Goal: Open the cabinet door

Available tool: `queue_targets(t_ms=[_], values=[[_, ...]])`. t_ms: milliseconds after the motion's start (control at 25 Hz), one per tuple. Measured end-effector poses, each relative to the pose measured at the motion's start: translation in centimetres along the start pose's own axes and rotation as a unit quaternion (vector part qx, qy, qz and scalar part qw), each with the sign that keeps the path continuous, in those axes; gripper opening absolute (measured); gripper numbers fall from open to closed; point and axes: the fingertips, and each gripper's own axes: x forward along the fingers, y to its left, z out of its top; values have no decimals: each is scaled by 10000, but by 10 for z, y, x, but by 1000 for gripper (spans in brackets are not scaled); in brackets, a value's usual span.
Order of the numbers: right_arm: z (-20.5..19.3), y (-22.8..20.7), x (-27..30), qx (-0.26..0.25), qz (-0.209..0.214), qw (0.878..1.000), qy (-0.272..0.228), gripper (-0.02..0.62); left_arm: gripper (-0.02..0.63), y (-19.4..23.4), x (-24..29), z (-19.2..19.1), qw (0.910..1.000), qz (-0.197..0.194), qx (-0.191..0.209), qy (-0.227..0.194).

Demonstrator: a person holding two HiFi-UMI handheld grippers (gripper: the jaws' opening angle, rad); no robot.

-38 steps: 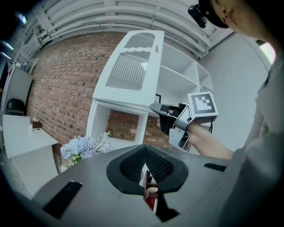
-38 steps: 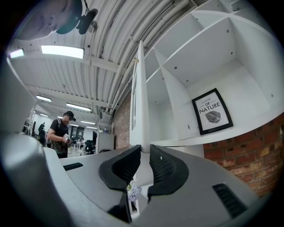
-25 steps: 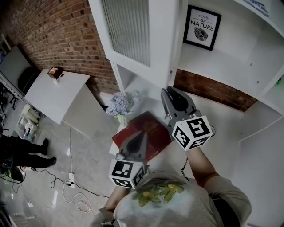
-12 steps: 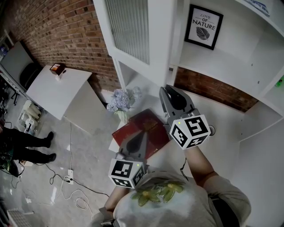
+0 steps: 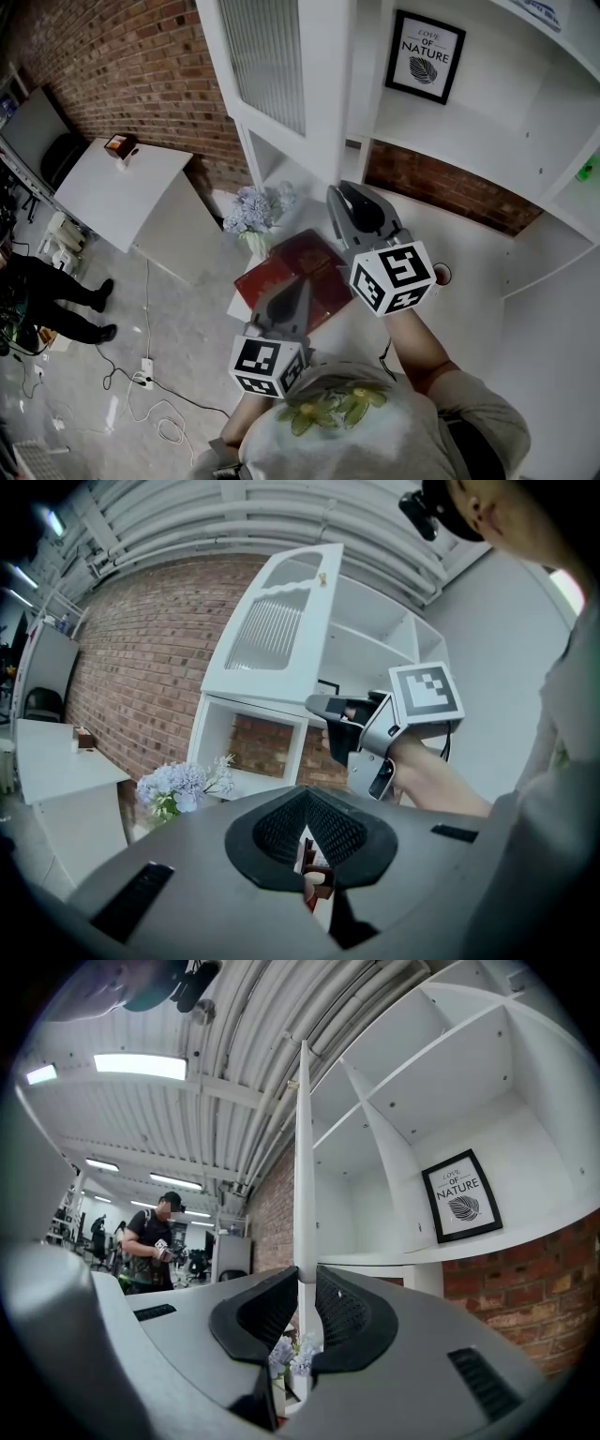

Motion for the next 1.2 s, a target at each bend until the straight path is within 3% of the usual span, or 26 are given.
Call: queue_targets(t_ms=[1200], values=[[-3,48,-8,-153,327,9993,62,64,11,11,-24,-9,9999,96,-80,2]])
